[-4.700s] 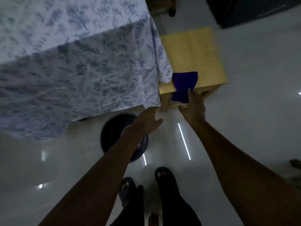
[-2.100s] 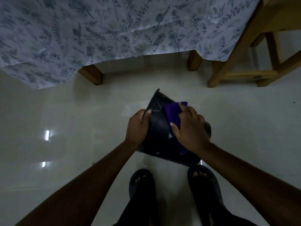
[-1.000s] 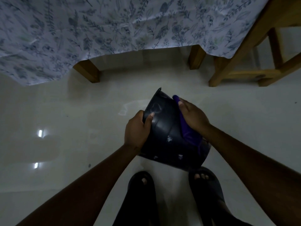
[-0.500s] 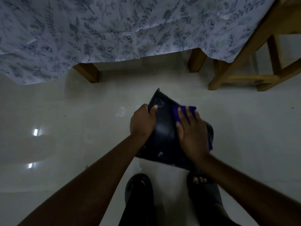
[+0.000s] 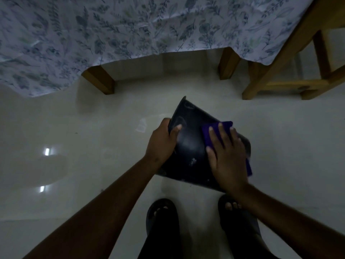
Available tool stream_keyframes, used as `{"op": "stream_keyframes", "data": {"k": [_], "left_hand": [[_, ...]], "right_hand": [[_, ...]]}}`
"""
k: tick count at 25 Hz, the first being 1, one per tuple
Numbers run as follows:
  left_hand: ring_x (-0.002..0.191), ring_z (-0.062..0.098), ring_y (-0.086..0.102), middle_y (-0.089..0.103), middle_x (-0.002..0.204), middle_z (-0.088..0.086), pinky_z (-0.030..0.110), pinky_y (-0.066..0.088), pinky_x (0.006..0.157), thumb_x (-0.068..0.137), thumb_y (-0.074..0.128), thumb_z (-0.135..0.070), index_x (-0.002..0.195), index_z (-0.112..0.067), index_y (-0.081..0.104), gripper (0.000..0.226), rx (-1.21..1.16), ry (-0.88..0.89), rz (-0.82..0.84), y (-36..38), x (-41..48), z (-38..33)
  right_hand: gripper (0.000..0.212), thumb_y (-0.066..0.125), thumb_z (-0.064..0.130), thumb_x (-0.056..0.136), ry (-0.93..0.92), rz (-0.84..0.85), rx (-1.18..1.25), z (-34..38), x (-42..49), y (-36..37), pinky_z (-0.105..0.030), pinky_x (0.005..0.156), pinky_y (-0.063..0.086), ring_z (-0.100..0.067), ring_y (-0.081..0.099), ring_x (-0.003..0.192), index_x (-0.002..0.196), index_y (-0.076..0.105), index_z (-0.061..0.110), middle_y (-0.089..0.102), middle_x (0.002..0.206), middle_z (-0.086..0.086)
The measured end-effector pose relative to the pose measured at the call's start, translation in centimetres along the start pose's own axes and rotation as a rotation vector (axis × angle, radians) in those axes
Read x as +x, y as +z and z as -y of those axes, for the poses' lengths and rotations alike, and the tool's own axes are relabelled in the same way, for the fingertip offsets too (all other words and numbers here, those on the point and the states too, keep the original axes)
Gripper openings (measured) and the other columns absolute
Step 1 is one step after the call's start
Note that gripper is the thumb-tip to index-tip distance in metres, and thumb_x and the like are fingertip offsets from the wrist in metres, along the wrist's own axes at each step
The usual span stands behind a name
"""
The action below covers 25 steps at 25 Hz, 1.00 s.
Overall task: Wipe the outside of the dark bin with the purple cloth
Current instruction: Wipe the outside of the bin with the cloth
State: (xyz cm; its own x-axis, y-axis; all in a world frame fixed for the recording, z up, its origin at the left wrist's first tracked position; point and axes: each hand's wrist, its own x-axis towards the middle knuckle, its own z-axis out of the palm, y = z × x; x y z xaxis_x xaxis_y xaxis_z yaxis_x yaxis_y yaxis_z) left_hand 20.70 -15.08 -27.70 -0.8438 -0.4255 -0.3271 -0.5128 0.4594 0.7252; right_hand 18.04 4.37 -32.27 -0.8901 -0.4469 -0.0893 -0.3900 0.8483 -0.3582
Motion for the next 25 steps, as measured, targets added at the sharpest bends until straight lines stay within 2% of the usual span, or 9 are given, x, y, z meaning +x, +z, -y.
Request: {"op": "stream_keyframes", "data": {"k": [2,7,9,11,13,16,18,22,25], "left_hand": [[0.086,0.022,0.062,0.063,0.099,0.005,0.027,0.045,0.068,0.099,0.045,-0.035,0.111,-0.011,0.052,0.027,0.009,-0.036,0.014,0.2,1.7,-1.4],[0.089,0.028,0.062,0.064,0.101,0.012,0.029,0.045,0.071,0.1,0.043,-0.033,0.112,-0.006,0.051,0.031,0.054,-0.103,-0.041,0.6,2.4,-1.9],[0.093,0.031,0.063,0.065,0.103,0.013,0.028,0.043,0.069,0.099,0.044,-0.033,0.111,-0.006,0.052,0.031,0.058,-0.125,-0.058,0.7,2.5,-2.0],[0.095,0.031,0.063,0.065,0.106,0.014,0.028,0.04,0.07,0.099,0.044,-0.033,0.111,-0.005,0.053,0.032,0.08,-0.146,-0.079,1.0,2.9,-2.2],[0.093,0.028,0.06,0.064,0.109,0.015,0.028,0.039,0.071,0.099,0.043,-0.033,0.111,-0.004,0.053,0.032,0.067,-0.174,-0.09,1.0,3.1,-2.4],[0.087,0.021,0.054,0.062,0.112,0.014,0.028,0.039,0.072,0.1,0.043,-0.032,0.115,-0.002,0.052,0.034,0.042,-0.219,-0.097,0.9,3.1,-2.4],[0.088,0.022,0.057,0.063,0.111,0.014,0.028,0.041,0.071,0.1,0.042,-0.032,0.115,-0.002,0.052,0.035,0.047,-0.201,-0.105,1.0,2.6,-2.1],[0.087,0.021,0.057,0.064,0.109,0.013,0.028,0.042,0.07,0.099,0.044,-0.032,0.115,-0.003,0.053,0.034,0.061,-0.201,-0.112,1.1,3.2,-1.9],[0.088,0.018,0.061,0.064,0.101,0.003,0.021,0.043,0.064,0.097,0.048,-0.033,0.113,-0.008,0.056,0.03,-0.054,-0.163,-0.06,0.7,3.4,-2.3]], "right_hand": [[0.057,0.031,0.045,0.098,-0.11,-0.007,-0.023,1.1,-0.2,0.7,-0.048,0.118,0.015,-0.032,0.014,0.149,0.152,0.023,0.026,0.02,0.161,-0.006],[0.058,0.02,0.046,0.098,0.078,0.049,0.105,-1.4,7.6,-1.0,-0.044,0.114,0.031,-0.032,0.039,0.138,0.146,0.038,0.018,0.044,0.15,-0.012],[0.057,0.023,0.045,0.098,0.05,-0.004,0.01,-0.8,2.4,-0.1,-0.05,0.117,0.024,-0.036,0.026,0.145,0.149,0.031,0.021,0.032,0.157,-0.011],[0.058,0.027,0.046,0.098,-0.102,0.023,-0.048,1.2,-2.1,0.6,-0.051,0.118,0.013,-0.033,0.009,0.15,0.152,0.021,0.026,0.016,0.162,-0.007],[0.056,0.025,0.045,0.098,-0.179,0.014,-0.037,2.4,0.5,0.6,-0.051,0.117,0.018,-0.033,0.015,0.149,0.151,0.025,0.025,0.023,0.16,-0.007],[0.059,0.021,0.046,0.097,0.024,0.04,0.061,0.6,6.3,-0.9,-0.049,0.114,0.029,-0.035,0.033,0.142,0.145,0.039,0.018,0.041,0.152,-0.012],[0.056,0.027,0.042,0.096,0.079,-0.032,0.044,-0.6,3.8,-0.1,-0.052,0.114,0.027,-0.035,0.03,0.143,0.146,0.038,0.018,0.038,0.154,-0.011],[0.055,0.031,0.04,0.098,-0.171,0.0,-0.009,2.0,-1.2,1.2,-0.051,0.118,0.014,-0.03,0.011,0.15,0.151,0.025,0.026,0.021,0.161,-0.004],[0.051,0.031,0.04,0.099,-0.067,-0.023,0.074,1.5,4.8,0.0,-0.049,0.115,0.027,-0.031,0.029,0.144,0.146,0.038,0.022,0.038,0.154,-0.007]]}}
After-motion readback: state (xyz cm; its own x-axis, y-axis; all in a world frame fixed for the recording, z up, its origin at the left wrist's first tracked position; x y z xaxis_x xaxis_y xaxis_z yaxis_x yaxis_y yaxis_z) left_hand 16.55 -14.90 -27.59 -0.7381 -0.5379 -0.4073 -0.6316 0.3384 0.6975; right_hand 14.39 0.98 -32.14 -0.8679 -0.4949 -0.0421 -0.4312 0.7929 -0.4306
